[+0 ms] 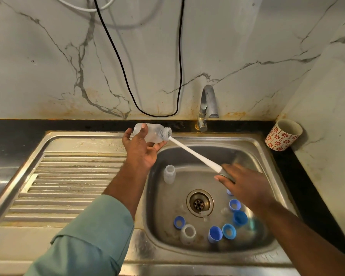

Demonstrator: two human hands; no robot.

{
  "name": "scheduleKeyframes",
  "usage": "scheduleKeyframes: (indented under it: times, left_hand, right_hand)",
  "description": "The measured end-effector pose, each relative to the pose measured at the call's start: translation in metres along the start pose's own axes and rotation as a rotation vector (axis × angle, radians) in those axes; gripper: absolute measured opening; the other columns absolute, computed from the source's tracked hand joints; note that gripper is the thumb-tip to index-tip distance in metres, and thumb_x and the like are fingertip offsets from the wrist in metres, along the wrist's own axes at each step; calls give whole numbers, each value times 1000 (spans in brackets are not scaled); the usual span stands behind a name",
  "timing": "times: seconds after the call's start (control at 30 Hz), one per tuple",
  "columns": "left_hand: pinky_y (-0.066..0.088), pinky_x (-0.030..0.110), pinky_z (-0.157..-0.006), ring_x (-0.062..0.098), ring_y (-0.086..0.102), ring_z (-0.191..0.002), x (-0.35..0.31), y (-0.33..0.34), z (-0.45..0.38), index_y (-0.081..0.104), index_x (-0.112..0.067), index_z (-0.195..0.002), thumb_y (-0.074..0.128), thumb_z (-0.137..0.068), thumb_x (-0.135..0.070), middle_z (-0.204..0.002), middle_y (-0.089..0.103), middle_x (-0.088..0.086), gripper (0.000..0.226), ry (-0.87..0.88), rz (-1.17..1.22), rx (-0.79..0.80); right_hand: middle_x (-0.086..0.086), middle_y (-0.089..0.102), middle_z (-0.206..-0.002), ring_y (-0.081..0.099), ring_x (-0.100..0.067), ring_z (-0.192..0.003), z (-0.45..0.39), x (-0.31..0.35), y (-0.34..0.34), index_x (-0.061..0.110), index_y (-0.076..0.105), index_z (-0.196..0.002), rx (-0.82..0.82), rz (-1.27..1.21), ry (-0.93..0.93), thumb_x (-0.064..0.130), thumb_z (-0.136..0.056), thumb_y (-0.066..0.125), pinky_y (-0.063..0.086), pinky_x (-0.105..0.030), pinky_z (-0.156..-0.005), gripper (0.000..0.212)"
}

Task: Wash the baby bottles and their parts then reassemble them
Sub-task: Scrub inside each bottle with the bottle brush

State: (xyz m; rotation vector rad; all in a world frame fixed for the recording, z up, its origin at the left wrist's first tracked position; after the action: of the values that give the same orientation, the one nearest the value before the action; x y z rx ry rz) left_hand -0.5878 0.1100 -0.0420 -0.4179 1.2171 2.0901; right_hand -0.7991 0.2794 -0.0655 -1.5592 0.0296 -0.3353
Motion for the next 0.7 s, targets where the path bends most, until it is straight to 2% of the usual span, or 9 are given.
scheduleKeyframes:
  times: [0.03,0.13,0.23,0.33,0.4,0.43,0.53,0.67,0.7]
  left_hand:
    - [58,62,-64,45,51,-117,0,1,0,39,-26,-138,67,-90,-3,-128,44,17,60,-2,19,7]
    - [57,62,-63,45,52,-117,0,3,-2,38,-25,-139,67,-91,-6,-135,42,18,59,7,69,27]
    - [58,61,-63,44,53,-116,-2,4,-1,38,-26,-137,66,-92,-5,-133,43,17,58,19,90,36]
    - [58,61,-69,41,52,-115,-4,5,-3,38,-29,-135,64,-93,-4,-131,43,14,55,87,73,17]
    - [58,59,-72,38,52,-115,-7,6,-5,38,-30,-132,63,-94,-4,-133,42,12,53,165,20,10]
    - [59,57,-73,36,52,-116,-8,6,-5,38,-31,-131,63,-94,-4,-135,41,10,52,219,-35,15]
    - [61,46,-71,31,51,-118,-11,0,-6,39,-38,-126,64,-93,-4,-137,37,6,53,391,-311,48]
    - [60,51,-78,34,50,-121,-18,-10,-7,46,-38,-125,66,-92,-5,-140,36,8,51,397,-449,226]
    - [59,52,-79,36,50,-122,-23,-11,-7,50,-35,-126,65,-93,-6,-141,37,9,47,369,-460,282]
  right_hand:
    - [5,65,-97,59,-5,-78,-1,1,3,22,61,-118,37,-169,26,51,-96,49,49,-24,-68,39]
    - [-6,56,-62,46,-10,-45,10,13,17,6,70,-94,315,-1054,253,33,-94,58,43,-23,-43,29]
    - [-8,57,-57,46,-13,-42,22,29,27,2,71,-97,405,-1328,348,30,-96,54,42,-22,-40,33]
    - [1,66,-74,56,-3,-55,24,39,33,21,67,-102,115,-965,234,47,-89,59,47,-18,-53,30]
    - [16,61,-91,59,1,-72,25,41,26,42,51,-111,-6,-610,133,50,-88,62,50,-18,-64,27]
    - [20,56,-96,58,0,-76,25,42,19,44,44,-114,-34,-464,98,48,-90,60,52,-22,-66,29]
    - [14,54,-92,57,-6,-79,17,39,-17,35,40,-113,-74,-68,16,46,-97,47,55,-29,-71,20]
    - [-3,68,-85,62,-24,-78,-11,16,-58,20,62,-104,-453,238,-151,28,-84,70,53,-38,-70,24]
    - [-4,69,-86,60,-24,-77,-20,4,-63,17,64,-105,-471,243,-204,26,-82,72,51,-38,-70,25]
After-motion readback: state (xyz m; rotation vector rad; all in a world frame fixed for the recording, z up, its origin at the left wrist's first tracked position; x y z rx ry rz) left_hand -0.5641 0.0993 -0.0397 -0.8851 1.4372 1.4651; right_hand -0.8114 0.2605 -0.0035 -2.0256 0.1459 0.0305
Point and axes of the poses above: each hand's wrist, its own z-axis away from the middle knuckle, its own y-axis out of the palm, x = y × z, the point moved 1 cm from there along -z, towards the middle knuckle
